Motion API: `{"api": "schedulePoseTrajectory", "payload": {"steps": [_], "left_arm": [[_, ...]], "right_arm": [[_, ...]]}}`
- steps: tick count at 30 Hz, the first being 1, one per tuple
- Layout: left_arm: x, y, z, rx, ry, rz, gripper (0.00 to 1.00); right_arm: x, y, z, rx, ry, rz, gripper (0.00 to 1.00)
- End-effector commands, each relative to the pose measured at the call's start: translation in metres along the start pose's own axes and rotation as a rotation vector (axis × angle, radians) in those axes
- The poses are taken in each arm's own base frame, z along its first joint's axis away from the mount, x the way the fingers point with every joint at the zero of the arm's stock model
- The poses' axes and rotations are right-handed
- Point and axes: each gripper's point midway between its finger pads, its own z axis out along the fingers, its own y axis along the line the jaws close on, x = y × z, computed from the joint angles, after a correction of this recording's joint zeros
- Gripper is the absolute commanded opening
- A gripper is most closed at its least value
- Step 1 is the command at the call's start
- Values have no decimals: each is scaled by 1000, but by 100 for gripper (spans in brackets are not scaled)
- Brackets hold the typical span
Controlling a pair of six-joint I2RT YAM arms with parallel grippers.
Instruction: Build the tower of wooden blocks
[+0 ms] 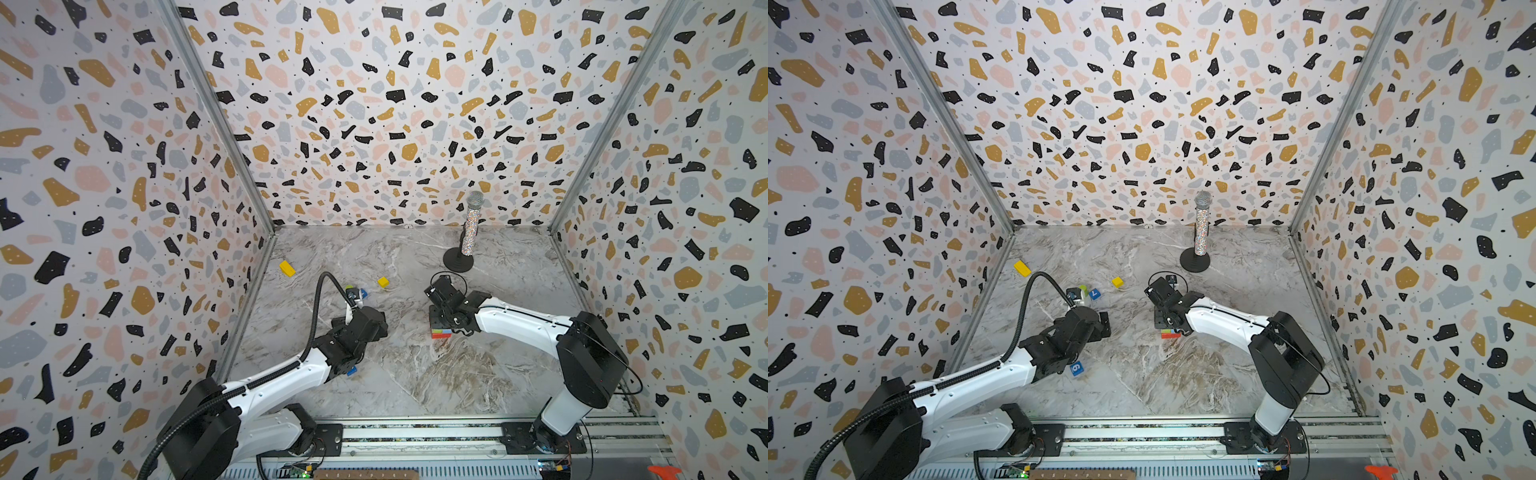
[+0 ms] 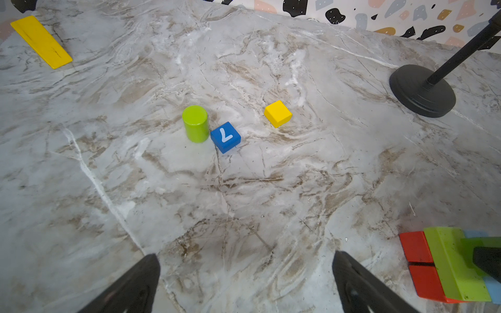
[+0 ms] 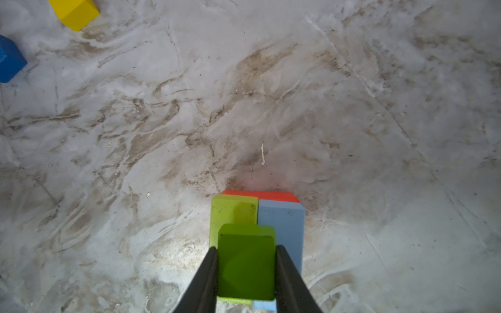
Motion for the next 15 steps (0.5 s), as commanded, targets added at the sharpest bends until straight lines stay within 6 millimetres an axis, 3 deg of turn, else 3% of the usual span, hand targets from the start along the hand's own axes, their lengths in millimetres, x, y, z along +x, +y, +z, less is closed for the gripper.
{"api": "schedulePoseTrajectory", "payload": {"steps": [1, 15], "left_arm": [[-9, -3, -2, 6, -34, -1, 100], [-9, 0, -3, 1, -38, -2, 100]], "right_arm": [[-6, 2, -2, 1, -6, -7, 23], [-4, 0, 1, 7, 2, -9, 30]]}}
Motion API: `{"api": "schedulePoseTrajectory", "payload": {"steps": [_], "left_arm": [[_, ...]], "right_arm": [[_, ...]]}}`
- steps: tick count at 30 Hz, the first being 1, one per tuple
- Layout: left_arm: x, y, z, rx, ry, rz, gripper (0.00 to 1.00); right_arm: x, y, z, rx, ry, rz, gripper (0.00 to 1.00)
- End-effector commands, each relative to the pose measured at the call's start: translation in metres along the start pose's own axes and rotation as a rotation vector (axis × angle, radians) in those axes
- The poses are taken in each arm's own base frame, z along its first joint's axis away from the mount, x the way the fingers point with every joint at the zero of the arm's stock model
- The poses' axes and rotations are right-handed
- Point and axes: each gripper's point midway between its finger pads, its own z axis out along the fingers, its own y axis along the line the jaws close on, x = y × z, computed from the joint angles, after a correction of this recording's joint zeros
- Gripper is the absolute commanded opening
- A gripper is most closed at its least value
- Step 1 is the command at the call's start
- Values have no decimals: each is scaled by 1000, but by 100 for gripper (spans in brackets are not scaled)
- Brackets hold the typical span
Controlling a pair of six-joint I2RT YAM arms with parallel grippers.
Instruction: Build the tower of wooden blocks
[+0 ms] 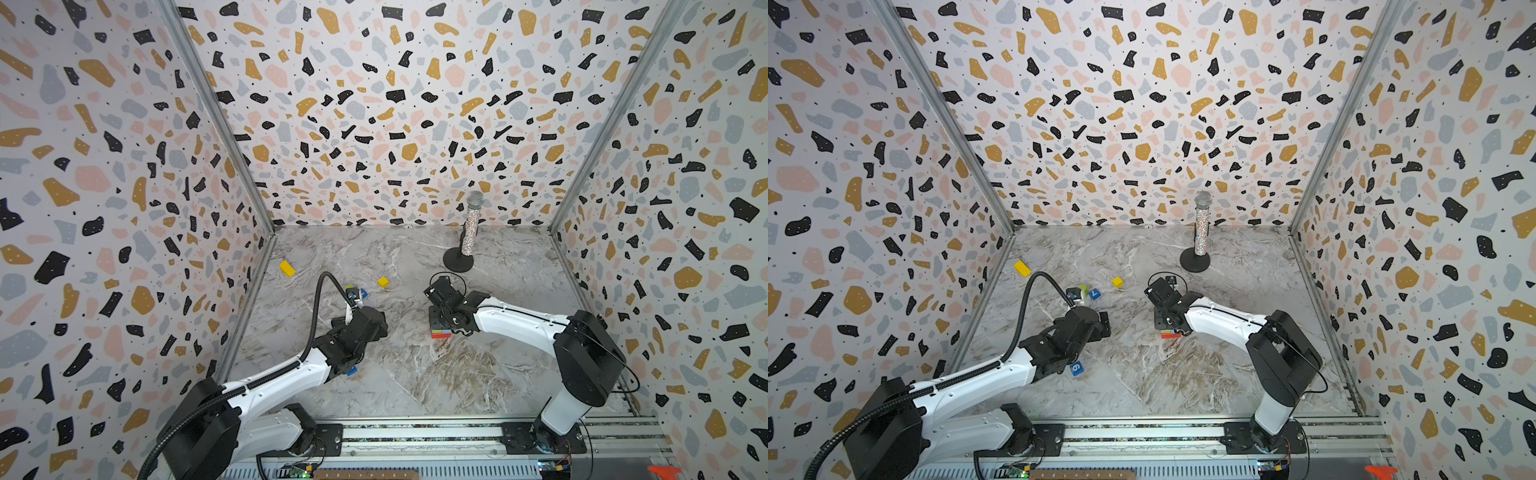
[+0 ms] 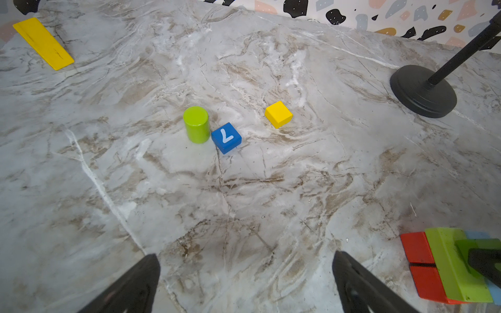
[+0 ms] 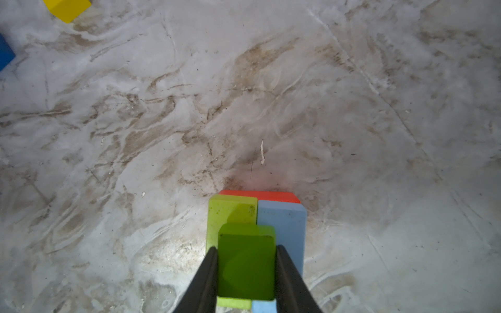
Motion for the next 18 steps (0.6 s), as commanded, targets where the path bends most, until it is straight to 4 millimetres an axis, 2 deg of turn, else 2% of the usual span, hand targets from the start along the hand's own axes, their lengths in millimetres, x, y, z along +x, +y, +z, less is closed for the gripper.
{"api": "schedulePoseTrajectory", "payload": {"steps": [1, 10, 18], "left_arm": [[-8, -1, -3, 5, -36, -3, 100], [-15, -2, -8, 9, -45, 0, 100], [-28, -2, -17, 3, -62, -3, 100]], "right_arm": [[-7, 1, -4, 0, -10, -4, 31], [-10, 1, -9, -5, -17, -5, 42], [-26, 4, -32, -36, -71, -6, 45]]}}
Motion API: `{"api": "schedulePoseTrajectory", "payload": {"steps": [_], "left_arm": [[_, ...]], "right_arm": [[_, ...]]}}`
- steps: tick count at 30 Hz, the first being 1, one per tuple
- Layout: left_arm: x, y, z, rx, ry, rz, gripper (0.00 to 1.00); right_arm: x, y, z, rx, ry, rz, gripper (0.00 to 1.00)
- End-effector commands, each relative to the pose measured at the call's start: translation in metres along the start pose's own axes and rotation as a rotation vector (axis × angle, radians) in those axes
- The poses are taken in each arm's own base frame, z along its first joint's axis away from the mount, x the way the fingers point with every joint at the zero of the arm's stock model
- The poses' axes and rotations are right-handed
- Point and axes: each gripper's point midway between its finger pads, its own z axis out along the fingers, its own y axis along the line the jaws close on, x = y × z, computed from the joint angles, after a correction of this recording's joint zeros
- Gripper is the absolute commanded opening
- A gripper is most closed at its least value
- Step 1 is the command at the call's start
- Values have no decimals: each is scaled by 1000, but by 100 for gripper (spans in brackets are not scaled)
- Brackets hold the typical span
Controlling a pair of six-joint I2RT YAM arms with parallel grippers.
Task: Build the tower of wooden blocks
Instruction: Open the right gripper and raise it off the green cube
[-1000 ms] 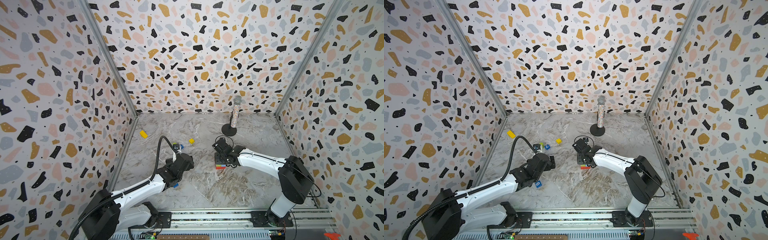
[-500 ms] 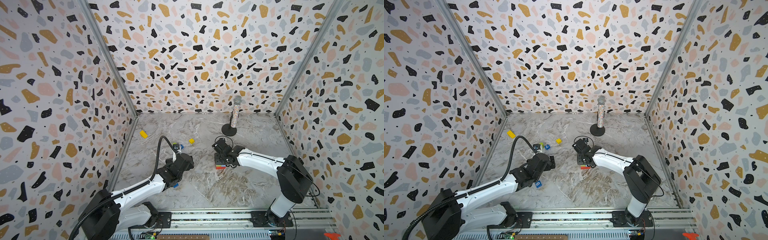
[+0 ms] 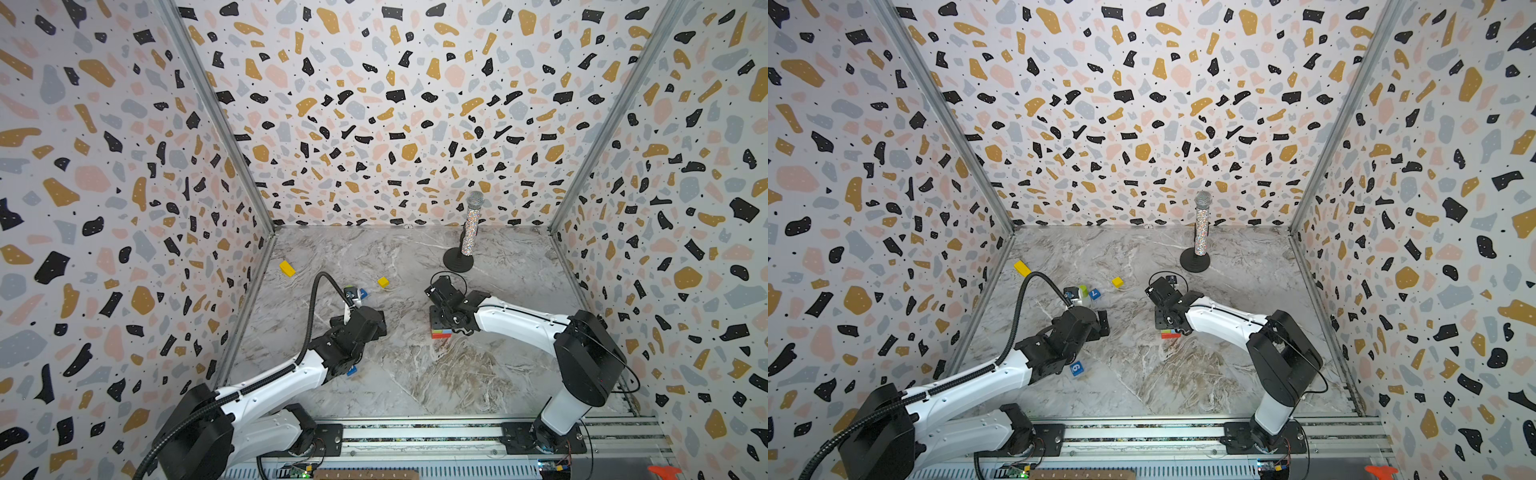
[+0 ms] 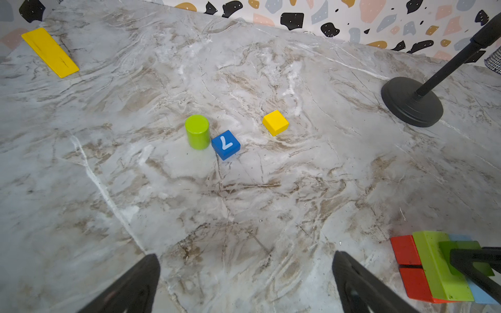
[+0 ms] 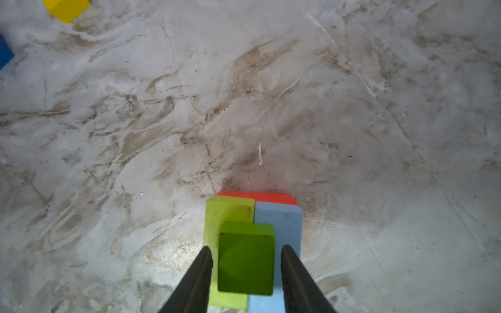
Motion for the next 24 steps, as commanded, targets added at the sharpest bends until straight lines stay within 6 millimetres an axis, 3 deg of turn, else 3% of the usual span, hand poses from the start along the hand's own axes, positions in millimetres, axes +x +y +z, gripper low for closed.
{"api": "schedulePoseTrajectory", "payload": {"steps": [1, 7, 11, 14, 19, 24], "left_arm": [[-24, -4, -10, -7, -49, 6, 100], [-48, -11, -18, -18, -69, 31, 100], [-61, -21, -18, -14, -46, 86, 100], [-68, -30, -14, 11, -31, 87, 100], [-77, -31, 7, 5, 22, 72, 100], [-81, -23, 37, -39, 89, 55, 94]], "right_arm": [[-28, 6, -35, -43, -86, -1, 45], [-63, 1, -82, -114, -211, -5, 50], [-79, -16, -108, -166, -285, 15, 54], [-87, -28, -124, -226, -346, 22, 66], [-93, -36, -159, -336, -503, -9, 86], [-89, -48, -164, -389, -572, 13, 92]]}}
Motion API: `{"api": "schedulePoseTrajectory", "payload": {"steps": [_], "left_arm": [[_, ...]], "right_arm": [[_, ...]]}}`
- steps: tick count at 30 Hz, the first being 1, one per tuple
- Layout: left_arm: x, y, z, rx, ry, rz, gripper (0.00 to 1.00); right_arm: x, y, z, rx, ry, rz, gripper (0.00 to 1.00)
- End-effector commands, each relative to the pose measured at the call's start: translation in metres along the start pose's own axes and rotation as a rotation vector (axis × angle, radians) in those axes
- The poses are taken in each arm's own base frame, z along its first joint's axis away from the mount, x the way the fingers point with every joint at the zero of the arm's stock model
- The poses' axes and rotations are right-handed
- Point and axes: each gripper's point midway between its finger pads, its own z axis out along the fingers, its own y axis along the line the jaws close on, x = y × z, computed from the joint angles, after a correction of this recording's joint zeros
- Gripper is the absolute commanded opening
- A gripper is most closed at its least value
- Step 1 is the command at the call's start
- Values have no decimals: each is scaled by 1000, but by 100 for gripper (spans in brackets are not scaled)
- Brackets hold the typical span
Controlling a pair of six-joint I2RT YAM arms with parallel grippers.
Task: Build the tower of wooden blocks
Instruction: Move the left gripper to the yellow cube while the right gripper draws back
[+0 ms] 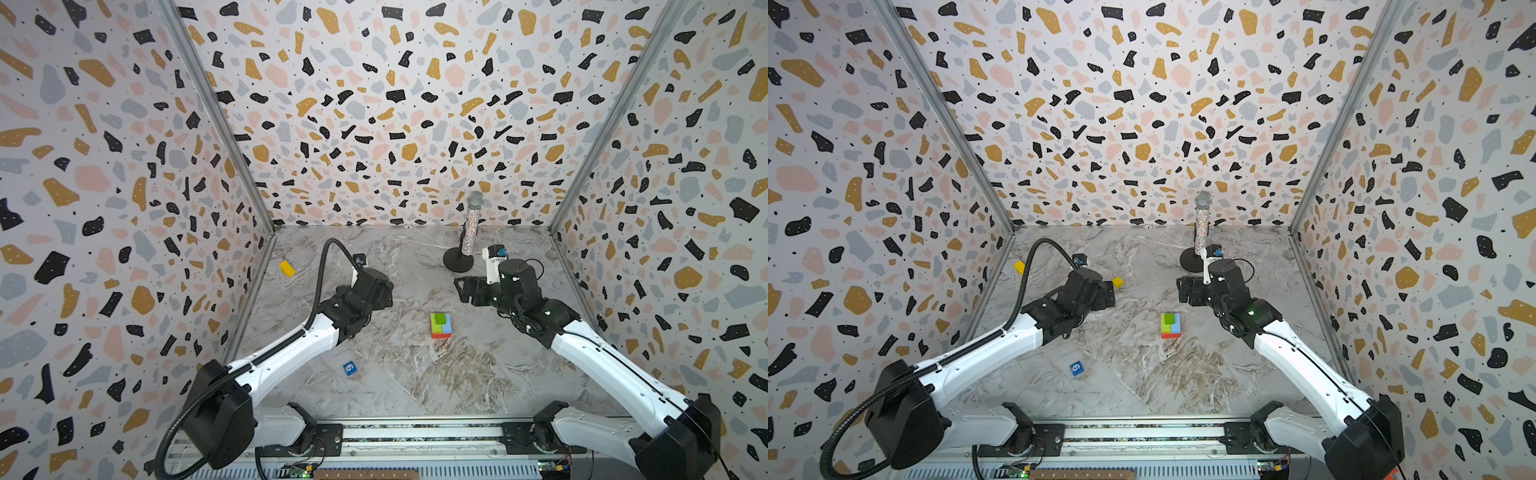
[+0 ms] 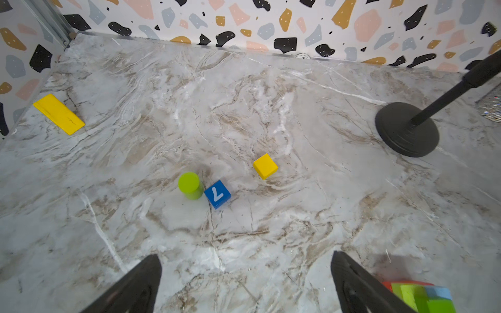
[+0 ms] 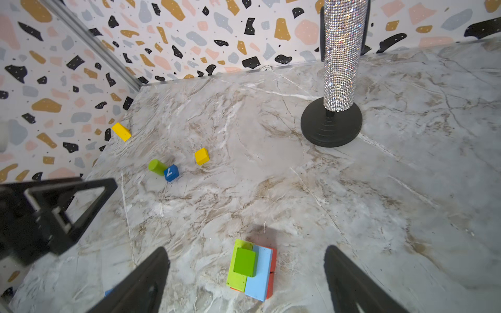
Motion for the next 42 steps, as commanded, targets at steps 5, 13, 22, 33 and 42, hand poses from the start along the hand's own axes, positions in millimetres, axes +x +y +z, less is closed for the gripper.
{"api": "schedulePoseTrajectory", "payload": {"steps": [5, 13, 22, 33, 42], "left_arm": [[-5, -2, 39, -32, 94, -14, 85], [-1, -12, 82, -58, 143, -53, 73], [15, -26, 129, -79, 197, -53, 72], [24, -22, 164, -107, 221, -98, 70], [22, -32, 174, -68, 212, -133, 67]], "right_arm": [[2, -4, 0, -92, -73, 34, 91], [11, -18, 9, -122, -87, 72, 92], [23, -29, 14, -156, -103, 119, 99], [33, -32, 16, -166, -100, 159, 99], [39, -29, 21, -192, -78, 173, 99]]}}
